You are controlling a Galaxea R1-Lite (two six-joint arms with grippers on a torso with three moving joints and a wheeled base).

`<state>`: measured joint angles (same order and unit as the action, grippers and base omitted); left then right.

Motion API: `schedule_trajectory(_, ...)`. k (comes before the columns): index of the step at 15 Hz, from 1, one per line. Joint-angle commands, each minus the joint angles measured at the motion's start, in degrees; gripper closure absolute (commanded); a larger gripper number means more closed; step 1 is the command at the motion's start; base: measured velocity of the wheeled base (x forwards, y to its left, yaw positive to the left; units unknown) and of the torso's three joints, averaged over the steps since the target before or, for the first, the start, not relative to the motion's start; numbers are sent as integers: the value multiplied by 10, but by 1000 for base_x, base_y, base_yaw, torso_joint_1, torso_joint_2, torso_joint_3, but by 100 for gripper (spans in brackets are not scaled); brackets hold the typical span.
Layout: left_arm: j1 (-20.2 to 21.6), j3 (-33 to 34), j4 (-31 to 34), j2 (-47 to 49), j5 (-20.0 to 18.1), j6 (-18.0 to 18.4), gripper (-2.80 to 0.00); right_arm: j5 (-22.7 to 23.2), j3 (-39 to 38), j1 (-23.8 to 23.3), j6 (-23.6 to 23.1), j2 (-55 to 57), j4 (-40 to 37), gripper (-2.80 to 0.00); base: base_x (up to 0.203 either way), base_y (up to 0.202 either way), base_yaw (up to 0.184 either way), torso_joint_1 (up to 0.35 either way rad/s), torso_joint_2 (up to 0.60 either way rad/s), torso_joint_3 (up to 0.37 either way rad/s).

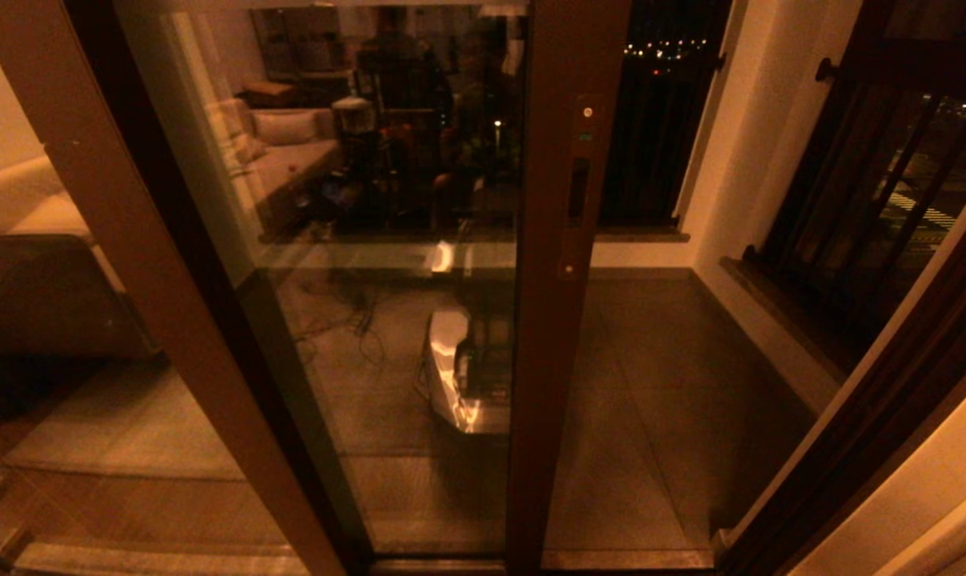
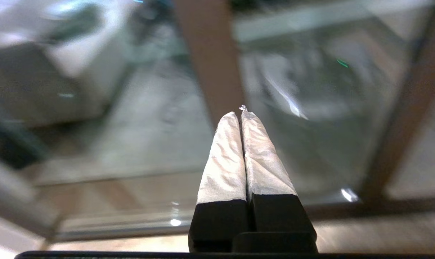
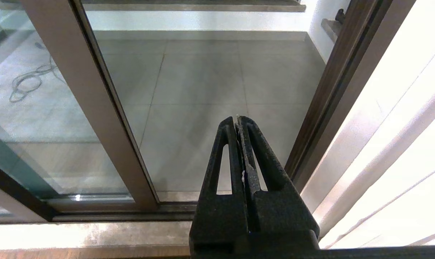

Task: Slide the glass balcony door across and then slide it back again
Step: Open the slid door

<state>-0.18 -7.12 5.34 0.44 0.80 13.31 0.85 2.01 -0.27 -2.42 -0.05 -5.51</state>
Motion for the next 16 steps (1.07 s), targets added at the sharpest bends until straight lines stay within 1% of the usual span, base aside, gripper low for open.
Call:
schedule_trajectory(1,0,-81,1,42,20,1,0,1,1,0,0,0,0,0,0,0,0,0,0,0)
schedule_trajectory(5,1,-279,6,185,35,9,0,0,1,0,0,0,0,0,0,0,0,0,0,0)
schedule_trajectory(7,3,-394,6,270,47,11,0,0,0,0,0,0,0,0,0,0,0,0,0,0)
schedule_trajectory(10,4,-550,3,410,54,-7,0,0,1,0,0,0,0,0,0,0,0,0,0,0)
schedule_trajectory(12,-5,-608,6,494,55,-32,0,0,1,0,0,0,0,0,0,0,0,0,0,0)
schedule_trajectory(13,-24,-627,8,533,55,-46,0,0,0,0,0,0,0,0,0,0,0,0,0,0)
schedule_trajectory(14,-64,-639,16,558,56,-59,0,0,0,0,0,0,0,0,0,0,0,0,0,0)
schedule_trajectory(16,-165,-666,63,600,58,-96,0,0,0,0,0,0,0,0,0,0,0,0,0,0)
